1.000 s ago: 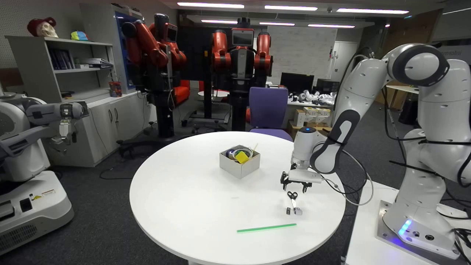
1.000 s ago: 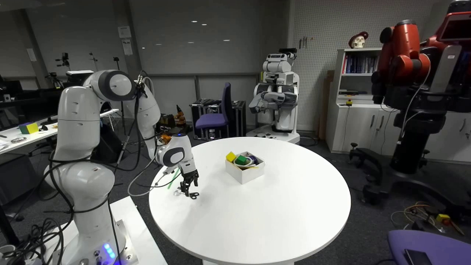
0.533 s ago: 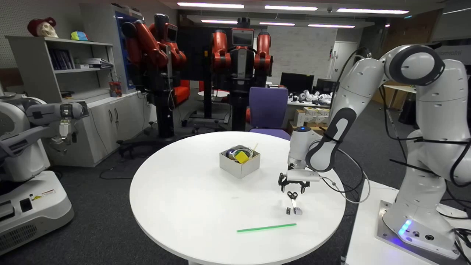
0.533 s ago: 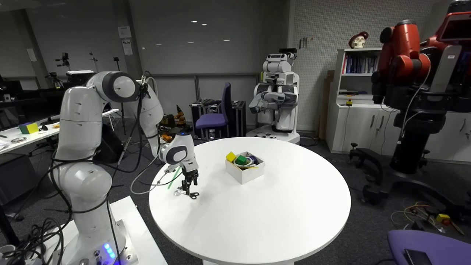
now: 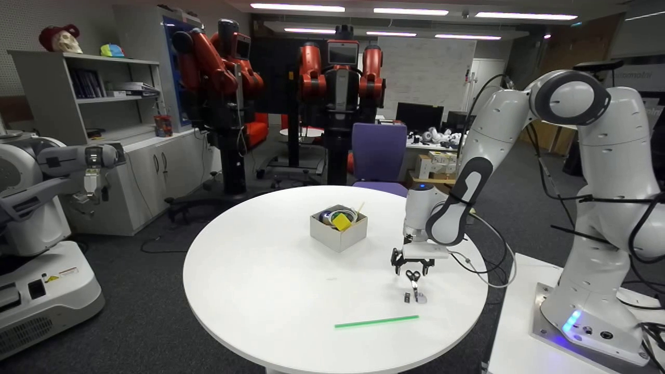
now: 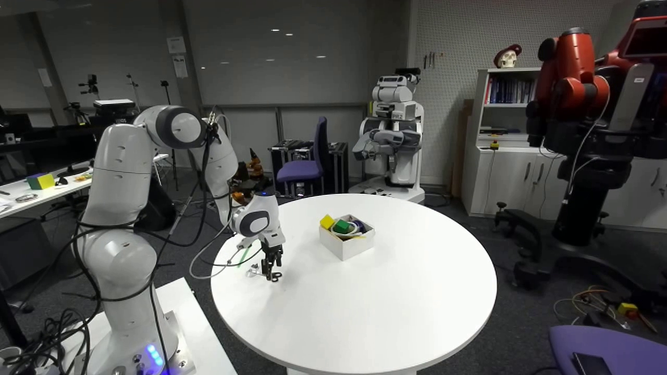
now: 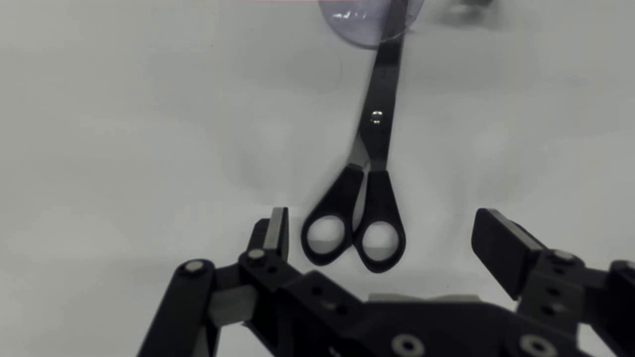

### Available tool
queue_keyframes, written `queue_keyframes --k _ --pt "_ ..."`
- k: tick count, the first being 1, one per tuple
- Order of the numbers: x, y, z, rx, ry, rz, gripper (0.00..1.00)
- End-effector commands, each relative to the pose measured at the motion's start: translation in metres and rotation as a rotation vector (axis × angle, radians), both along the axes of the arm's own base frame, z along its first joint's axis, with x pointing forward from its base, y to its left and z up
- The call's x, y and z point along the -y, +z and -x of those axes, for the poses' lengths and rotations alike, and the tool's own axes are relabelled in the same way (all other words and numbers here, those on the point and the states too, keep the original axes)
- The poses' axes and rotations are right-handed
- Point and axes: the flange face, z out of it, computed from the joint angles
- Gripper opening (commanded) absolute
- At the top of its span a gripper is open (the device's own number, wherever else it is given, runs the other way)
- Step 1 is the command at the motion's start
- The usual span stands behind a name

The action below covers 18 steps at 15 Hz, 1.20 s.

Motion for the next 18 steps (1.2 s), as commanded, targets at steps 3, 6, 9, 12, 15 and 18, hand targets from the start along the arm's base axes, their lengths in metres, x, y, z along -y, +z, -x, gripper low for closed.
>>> queue_keyframes --k 3,6,9,12,15,18 --pt "0.008 0.0 -0.008 0.006 0.003 -0.008 1.0" --pt "0.012 -0.002 -0.01 0.007 -0.007 -0.006 1.0" --pt "0.015 -0.006 -0.01 0.001 -0.014 -0.003 1.0" --pt "0.015 -0.007 -0.01 -0.002 -0.015 -0.002 0.92" --pt "0.014 -0.006 -0.012 0.004 -0.015 -0.002 0.58" --pt "0.012 -0.003 -0.013 0.01 -0.015 -0.006 0.35"
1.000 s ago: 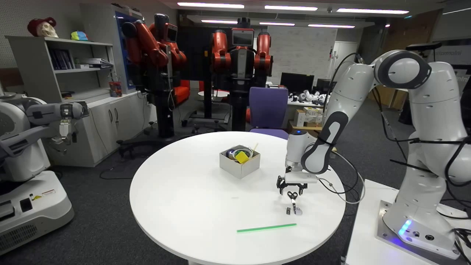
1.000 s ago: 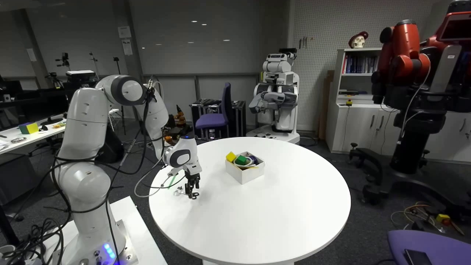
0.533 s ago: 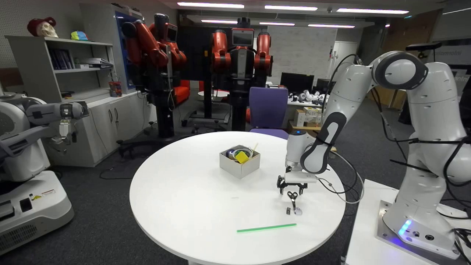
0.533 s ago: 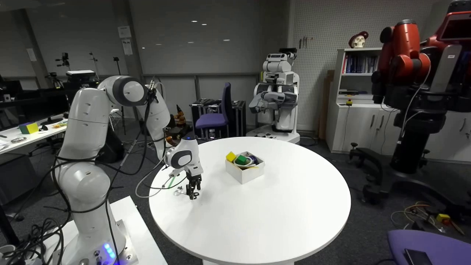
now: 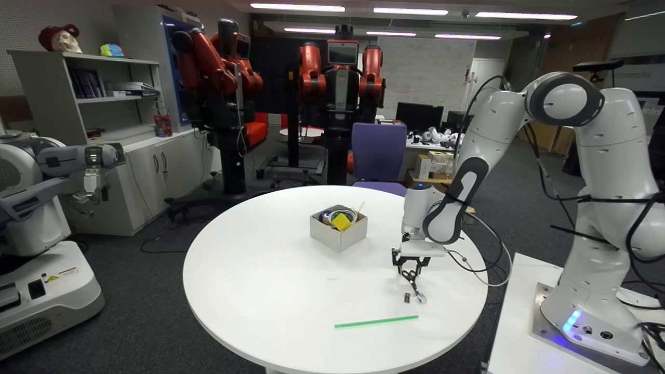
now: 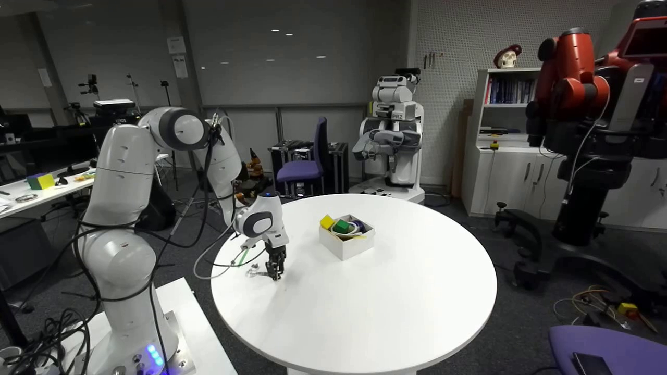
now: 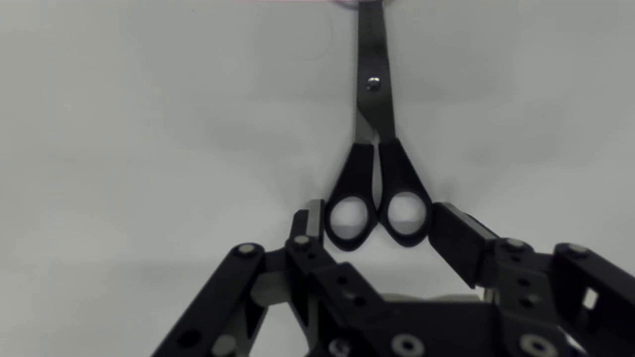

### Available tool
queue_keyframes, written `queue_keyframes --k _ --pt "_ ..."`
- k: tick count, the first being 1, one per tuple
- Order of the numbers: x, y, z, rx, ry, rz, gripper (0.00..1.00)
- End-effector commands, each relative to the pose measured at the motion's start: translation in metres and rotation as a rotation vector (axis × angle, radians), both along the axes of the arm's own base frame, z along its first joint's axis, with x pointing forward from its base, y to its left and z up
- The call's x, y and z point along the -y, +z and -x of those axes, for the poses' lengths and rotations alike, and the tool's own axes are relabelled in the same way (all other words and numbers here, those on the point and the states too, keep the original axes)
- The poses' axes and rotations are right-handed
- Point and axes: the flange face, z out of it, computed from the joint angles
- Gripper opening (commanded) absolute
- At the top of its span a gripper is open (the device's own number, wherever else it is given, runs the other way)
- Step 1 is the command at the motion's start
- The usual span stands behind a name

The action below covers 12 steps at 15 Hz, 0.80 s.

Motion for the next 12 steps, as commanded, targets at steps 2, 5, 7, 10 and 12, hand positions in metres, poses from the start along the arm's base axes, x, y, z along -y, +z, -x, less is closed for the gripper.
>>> queue_keyframes --k 2,5,7,10,12 --pt "0.002 0.001 -0.003 0.007 0.009 -0.008 0.3" --pt "0.002 0.006 -0.003 0.016 0.007 -0.007 0.3" --pt "0.002 0.011 -0.003 0.026 0.009 -0.009 0.3" --pt "0.003 0.024 -0.004 0.054 0.001 -0.016 0.3" --pt "0.006 0.038 -0.008 0.089 -0.009 -0.02 0.3"
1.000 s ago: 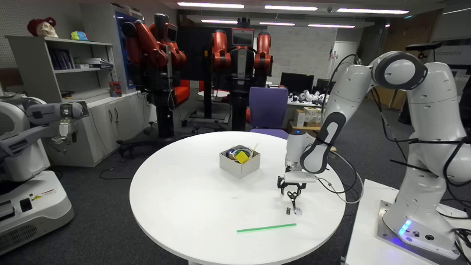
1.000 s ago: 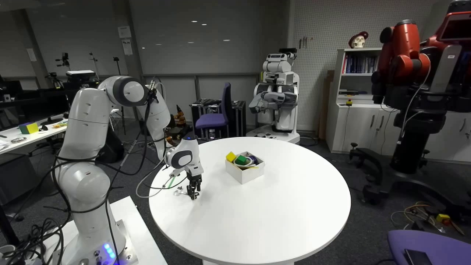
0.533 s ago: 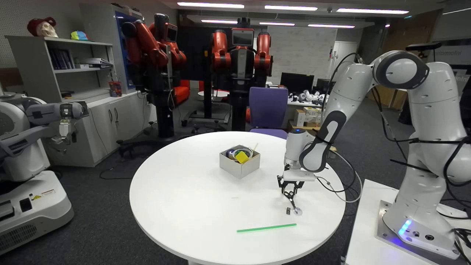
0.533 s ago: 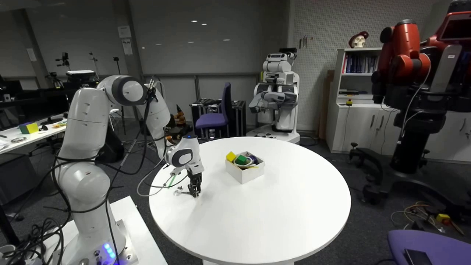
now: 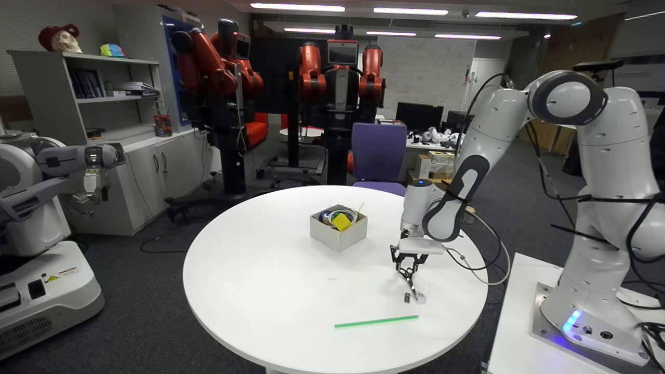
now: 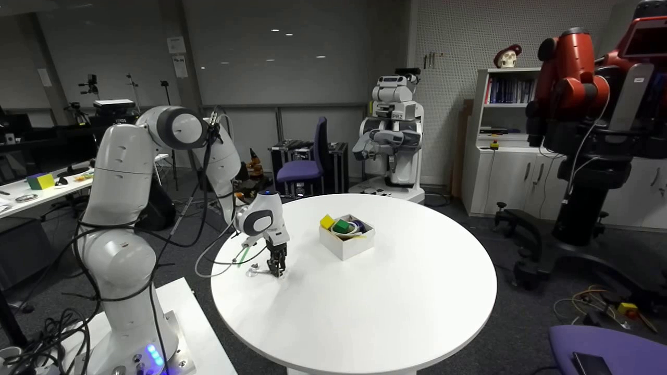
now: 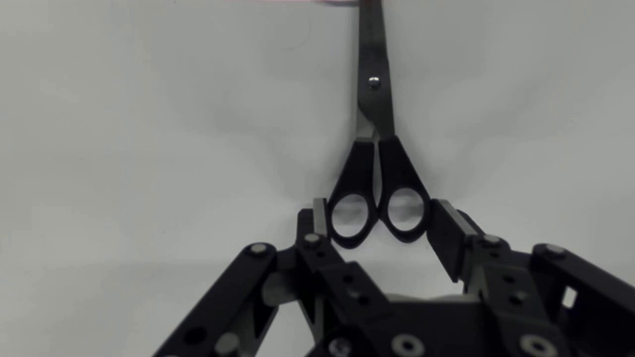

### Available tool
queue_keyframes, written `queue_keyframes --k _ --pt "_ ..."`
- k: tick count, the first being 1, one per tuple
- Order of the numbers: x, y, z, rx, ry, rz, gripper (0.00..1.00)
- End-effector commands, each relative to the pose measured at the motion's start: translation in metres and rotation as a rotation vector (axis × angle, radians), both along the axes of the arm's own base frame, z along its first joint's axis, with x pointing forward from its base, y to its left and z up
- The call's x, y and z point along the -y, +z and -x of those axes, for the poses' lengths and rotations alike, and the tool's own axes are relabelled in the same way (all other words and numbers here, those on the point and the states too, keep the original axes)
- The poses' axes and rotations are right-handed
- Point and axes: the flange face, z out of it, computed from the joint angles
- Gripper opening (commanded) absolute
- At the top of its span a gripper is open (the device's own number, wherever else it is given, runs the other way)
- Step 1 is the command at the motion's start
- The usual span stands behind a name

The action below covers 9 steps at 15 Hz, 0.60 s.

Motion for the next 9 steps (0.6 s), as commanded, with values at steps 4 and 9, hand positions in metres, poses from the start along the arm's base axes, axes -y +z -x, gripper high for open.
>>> queue_keyframes --k 4,9 --pt "0.017 0.065 -0.017 0.151 -0.044 -0.023 0.3" --pt "0.038 0.118 -0.046 0.268 -0.131 -0.034 0.3"
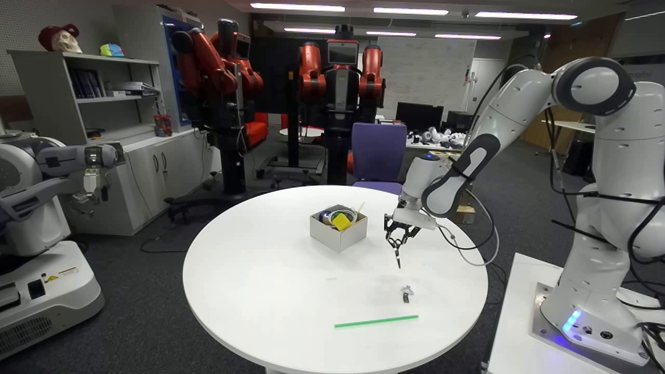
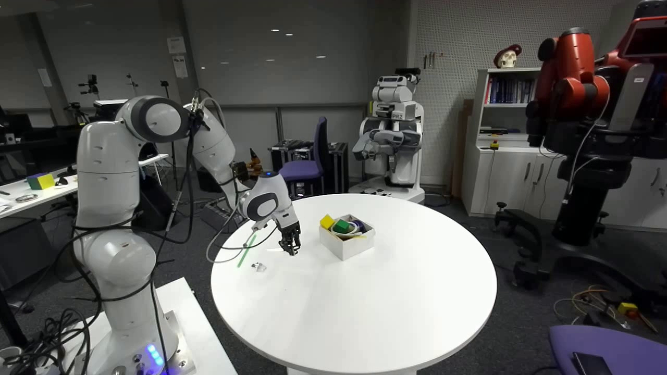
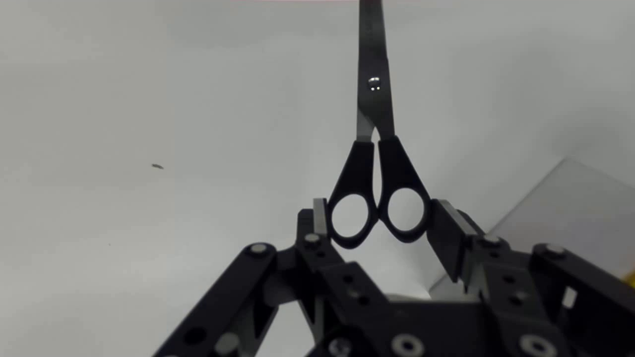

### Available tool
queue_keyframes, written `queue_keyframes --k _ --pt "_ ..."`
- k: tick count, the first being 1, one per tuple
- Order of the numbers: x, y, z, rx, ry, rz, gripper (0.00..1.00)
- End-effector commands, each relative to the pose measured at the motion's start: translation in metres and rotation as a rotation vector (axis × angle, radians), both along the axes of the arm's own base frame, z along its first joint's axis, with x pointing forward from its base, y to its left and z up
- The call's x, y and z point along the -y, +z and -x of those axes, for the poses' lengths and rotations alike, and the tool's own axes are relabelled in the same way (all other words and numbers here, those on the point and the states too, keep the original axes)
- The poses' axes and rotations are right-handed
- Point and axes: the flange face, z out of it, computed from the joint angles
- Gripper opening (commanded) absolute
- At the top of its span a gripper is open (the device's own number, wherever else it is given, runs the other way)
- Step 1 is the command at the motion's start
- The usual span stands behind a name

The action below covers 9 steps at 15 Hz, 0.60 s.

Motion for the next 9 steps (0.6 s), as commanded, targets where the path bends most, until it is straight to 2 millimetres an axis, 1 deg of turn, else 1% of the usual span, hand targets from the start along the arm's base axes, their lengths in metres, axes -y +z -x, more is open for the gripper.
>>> queue_keyframes --k 1,4,7,9 --pt "0.013 0.044 -0.018 0.084 -0.065 -0.01 0.3" --pt "0.025 0.076 -0.043 0.172 -0.135 -0.027 0.3" --pt "0.041 0.109 -0.073 0.263 -0.204 -0.033 0.3" --pt "0.053 0.127 -0.094 0.32 -0.241 -0.014 0.3"
